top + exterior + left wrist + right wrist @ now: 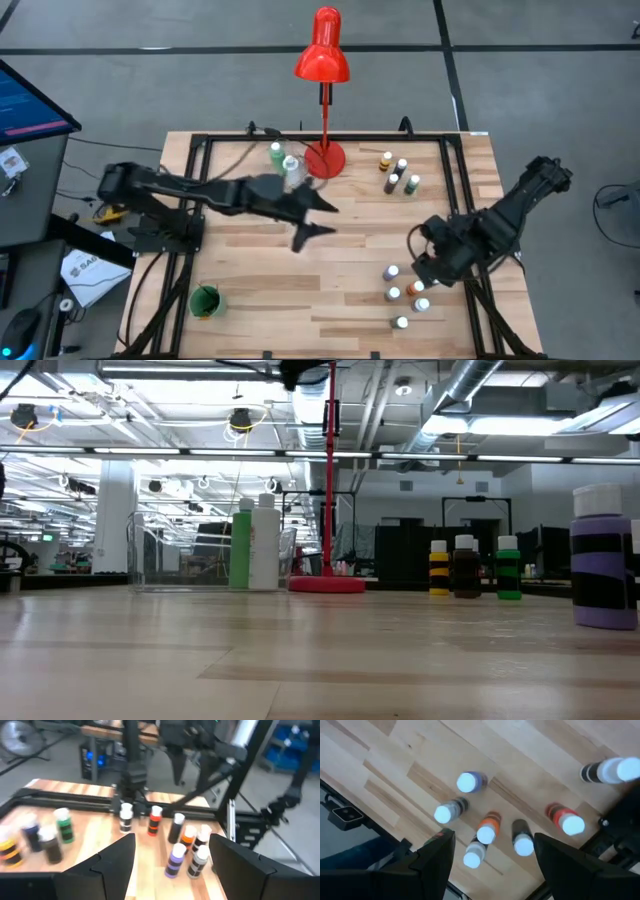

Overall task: Pick & Place Paint Supplies
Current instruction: Put the purple paint bottle into the transparent bin

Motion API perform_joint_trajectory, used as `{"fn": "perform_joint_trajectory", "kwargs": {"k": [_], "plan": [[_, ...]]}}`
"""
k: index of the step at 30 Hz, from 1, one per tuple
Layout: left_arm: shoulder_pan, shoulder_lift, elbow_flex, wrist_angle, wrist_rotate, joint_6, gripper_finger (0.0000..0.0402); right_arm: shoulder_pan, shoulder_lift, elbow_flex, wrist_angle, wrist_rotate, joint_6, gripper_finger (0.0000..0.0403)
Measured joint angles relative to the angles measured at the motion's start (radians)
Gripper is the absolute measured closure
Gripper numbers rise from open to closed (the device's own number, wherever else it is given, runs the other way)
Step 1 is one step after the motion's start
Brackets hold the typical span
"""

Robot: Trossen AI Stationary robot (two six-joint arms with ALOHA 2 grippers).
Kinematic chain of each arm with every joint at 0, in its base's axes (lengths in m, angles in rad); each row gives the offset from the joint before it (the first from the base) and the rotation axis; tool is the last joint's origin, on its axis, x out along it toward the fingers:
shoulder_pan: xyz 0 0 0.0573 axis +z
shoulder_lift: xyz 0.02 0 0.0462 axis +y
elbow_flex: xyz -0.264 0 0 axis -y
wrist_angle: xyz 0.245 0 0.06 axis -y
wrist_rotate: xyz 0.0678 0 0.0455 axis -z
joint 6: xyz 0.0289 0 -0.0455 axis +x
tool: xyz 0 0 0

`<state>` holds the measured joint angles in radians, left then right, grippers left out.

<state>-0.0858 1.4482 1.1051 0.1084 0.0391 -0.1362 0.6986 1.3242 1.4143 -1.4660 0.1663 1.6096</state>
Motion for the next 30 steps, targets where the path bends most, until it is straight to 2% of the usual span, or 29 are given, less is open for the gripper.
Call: {"fn": "perform_joint_trajectory", "kwargs": {"k": [12,16,30], "plan": [[-0.035,0.354,0.244,0.006,0.09,0.055,0.0156,0.087,-0.003,0.0,-0.017,0.019,0.078,0.0137],[-0.051,0.427,0.304,0.009,0.091,0.099,0.0156,0.087,-0.003,0.0,-0.019,0.019,0.077,0.0137],[-0.078,0.64,0.479,0.038,0.127,0.109,0.0156,0.087,-0.003,0.0,-0.018,0.045,0.066,0.0137]]}}
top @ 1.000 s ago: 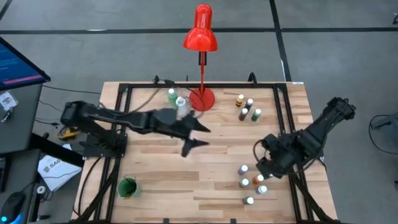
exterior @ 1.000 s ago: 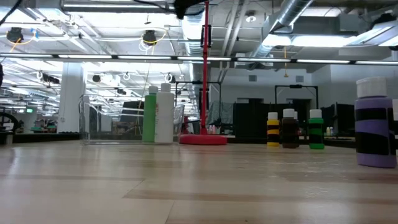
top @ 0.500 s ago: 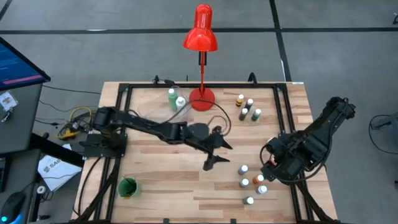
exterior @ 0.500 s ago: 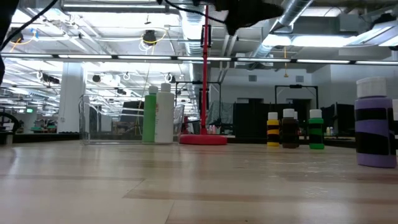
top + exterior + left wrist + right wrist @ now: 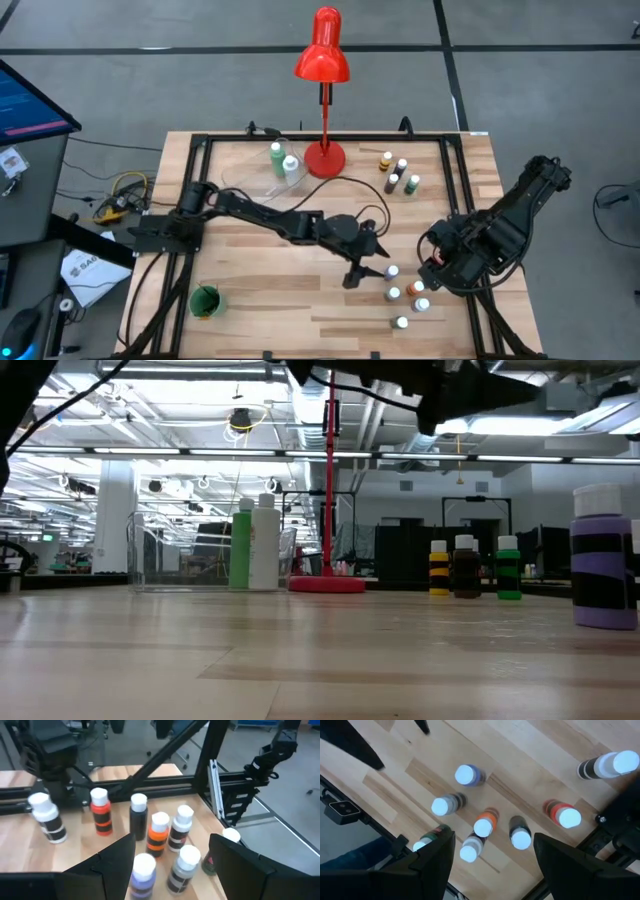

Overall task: Pick & Place Paint Supplies
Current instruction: Put the purple paint bottle into the transparent bin

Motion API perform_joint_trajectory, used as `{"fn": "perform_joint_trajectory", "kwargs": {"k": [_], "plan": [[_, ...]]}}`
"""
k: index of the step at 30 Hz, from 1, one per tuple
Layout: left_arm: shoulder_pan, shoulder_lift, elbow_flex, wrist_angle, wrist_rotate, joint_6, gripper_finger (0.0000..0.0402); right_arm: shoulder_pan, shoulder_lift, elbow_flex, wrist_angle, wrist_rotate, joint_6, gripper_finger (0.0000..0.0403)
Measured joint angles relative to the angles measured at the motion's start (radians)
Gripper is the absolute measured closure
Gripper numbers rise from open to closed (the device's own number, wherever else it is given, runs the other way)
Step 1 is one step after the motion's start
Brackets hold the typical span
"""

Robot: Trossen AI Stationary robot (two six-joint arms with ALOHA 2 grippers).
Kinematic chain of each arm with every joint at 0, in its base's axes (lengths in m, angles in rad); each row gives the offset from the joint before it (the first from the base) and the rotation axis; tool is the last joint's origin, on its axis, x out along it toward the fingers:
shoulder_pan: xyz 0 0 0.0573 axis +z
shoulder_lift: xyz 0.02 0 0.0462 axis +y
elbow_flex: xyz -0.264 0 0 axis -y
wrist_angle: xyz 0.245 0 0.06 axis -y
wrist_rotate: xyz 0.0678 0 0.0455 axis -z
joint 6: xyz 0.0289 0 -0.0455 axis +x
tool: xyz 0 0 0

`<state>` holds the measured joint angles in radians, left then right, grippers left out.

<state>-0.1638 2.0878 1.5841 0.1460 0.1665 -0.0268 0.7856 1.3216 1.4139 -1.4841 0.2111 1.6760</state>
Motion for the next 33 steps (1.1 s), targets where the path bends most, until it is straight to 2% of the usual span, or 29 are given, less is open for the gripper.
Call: {"fn": "perform_joint_trajectory", "kwargs": {"k": [9,20,33], "plan": [[0.002,0.124,0.064,0.065,0.0,0.016,0.0156,0.0,0.0,0.0,0.003,0.0,0.0,0.0137],[0.004,0.208,0.085,0.119,0.016,0.022,0.0156,0.0,0.0,0.0,0.008,0.026,0.0,0.0137],[0.012,0.223,0.088,0.148,0.022,0.049,0.0156,0.0,0.0,0.0,0.013,0.026,0.0,0.0137]]}}
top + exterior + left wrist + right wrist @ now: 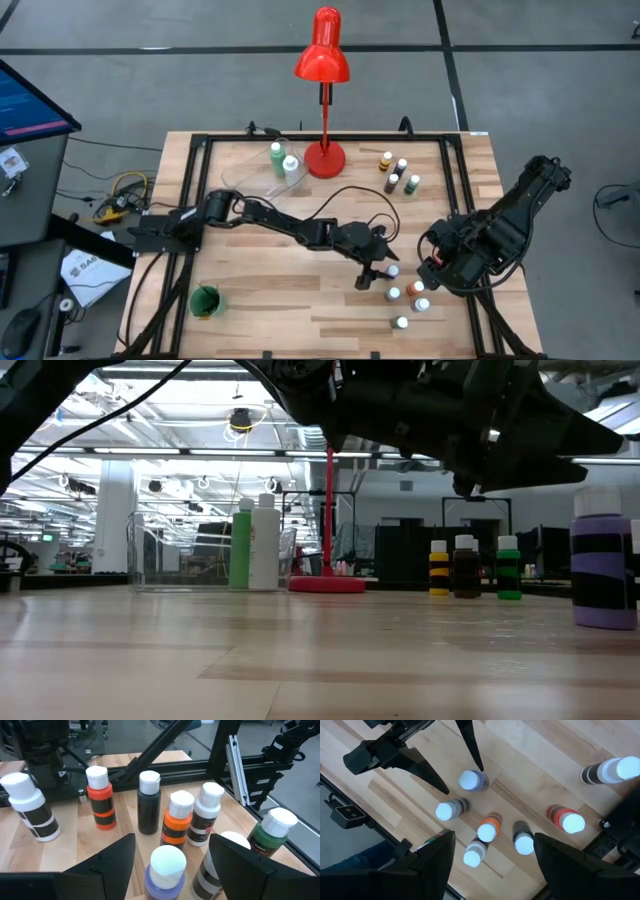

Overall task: Pick & Place Paint Supplies
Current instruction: Put the purple paint bottle into the transparent bin

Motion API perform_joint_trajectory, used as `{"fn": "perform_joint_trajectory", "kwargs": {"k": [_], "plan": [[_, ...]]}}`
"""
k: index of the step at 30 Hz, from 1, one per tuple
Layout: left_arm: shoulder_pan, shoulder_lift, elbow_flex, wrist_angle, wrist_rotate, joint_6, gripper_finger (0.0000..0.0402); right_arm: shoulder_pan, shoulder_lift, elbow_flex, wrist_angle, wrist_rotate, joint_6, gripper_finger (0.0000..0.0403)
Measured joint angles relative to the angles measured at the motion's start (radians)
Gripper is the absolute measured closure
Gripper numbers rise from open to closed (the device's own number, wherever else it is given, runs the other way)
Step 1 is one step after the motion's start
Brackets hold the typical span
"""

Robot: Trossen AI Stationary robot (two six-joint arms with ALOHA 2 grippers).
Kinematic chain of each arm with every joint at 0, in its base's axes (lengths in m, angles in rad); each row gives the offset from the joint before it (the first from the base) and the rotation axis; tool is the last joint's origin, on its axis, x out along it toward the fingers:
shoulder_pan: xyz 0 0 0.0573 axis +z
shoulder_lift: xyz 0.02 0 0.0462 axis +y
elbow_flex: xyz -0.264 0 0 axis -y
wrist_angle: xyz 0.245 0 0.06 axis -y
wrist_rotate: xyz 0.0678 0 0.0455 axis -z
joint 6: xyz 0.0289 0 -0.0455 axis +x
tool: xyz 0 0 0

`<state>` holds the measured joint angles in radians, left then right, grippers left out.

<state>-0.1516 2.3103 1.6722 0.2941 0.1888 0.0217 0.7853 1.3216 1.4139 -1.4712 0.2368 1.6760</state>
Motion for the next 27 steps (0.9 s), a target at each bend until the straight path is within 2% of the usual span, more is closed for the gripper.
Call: {"fn": "perform_joint_trajectory", "kwargs": {"k": [27], "plan": [[-0.005,0.057,0.0,0.037,0.002,0.005,0.0159,0.0,0.0,0.0,0.015,0.0,0.0,0.0137]]}}
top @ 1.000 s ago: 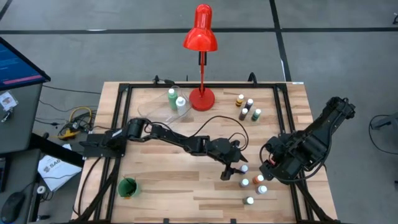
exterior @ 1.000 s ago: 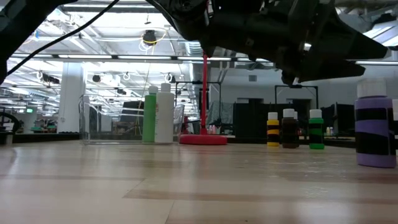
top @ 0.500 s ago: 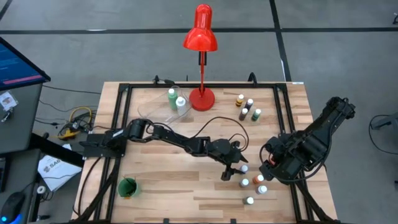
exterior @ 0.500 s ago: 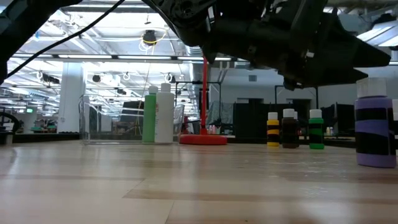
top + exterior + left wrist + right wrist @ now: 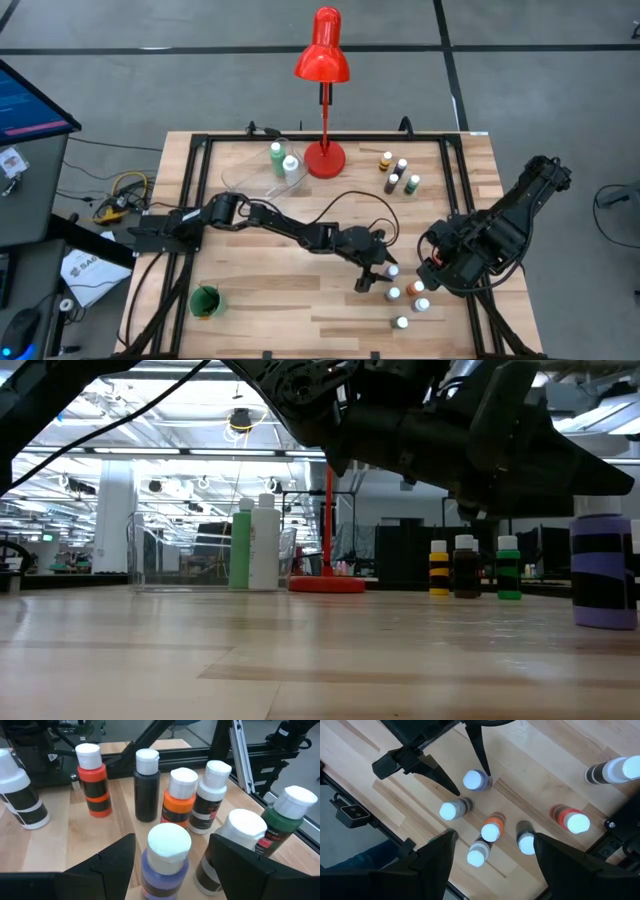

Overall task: Pick & Place Paint Supplies
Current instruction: Put the purple paint bottle into the transparent bin

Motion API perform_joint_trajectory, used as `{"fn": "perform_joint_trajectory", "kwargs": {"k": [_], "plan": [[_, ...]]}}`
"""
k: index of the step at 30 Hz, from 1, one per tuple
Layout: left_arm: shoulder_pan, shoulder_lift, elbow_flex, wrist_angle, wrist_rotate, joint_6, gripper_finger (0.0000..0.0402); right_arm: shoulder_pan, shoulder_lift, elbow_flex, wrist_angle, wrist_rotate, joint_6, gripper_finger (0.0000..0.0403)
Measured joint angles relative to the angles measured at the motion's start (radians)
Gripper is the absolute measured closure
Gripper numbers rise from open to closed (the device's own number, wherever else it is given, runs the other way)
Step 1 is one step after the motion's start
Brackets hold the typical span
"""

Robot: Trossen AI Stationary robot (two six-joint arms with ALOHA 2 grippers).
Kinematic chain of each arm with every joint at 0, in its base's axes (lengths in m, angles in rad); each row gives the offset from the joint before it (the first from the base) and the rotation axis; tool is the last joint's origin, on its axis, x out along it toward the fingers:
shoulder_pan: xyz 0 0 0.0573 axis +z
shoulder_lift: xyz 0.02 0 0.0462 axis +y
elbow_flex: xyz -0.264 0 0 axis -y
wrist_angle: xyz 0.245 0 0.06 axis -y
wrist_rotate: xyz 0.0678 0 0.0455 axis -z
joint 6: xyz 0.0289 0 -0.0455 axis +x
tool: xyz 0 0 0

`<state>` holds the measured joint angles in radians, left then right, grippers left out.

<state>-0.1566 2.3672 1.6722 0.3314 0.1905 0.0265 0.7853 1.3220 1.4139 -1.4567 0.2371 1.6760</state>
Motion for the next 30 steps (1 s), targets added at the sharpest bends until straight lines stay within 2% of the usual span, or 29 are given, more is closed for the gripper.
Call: {"fn": "perform_joint_trajectory", "kwargs": {"k": [6,18,25,30], "plan": [[0.0,0.0,0.0,0.008,-0.002,0.0,0.0196,0.0,0.0,0.0,0.0,0.0,0.0,0.0137],[0.0,0.0,0.0,0.011,-0.002,-0.003,0.03,0.0,0.0,0.0,0.0,0.0,-0.003,0.0137],[0.0,-0.009,0.0,-0.006,-0.002,-0.037,0.0309,0.0,0.0,0.0,0.0,0.0,-0.003,0.0137],[0.0,-0.099,-0.001,-0.098,-0.002,-0.056,0.0311,0.0,0.0,0.0,0.0,0.0,-0.009,0.0137]]}}
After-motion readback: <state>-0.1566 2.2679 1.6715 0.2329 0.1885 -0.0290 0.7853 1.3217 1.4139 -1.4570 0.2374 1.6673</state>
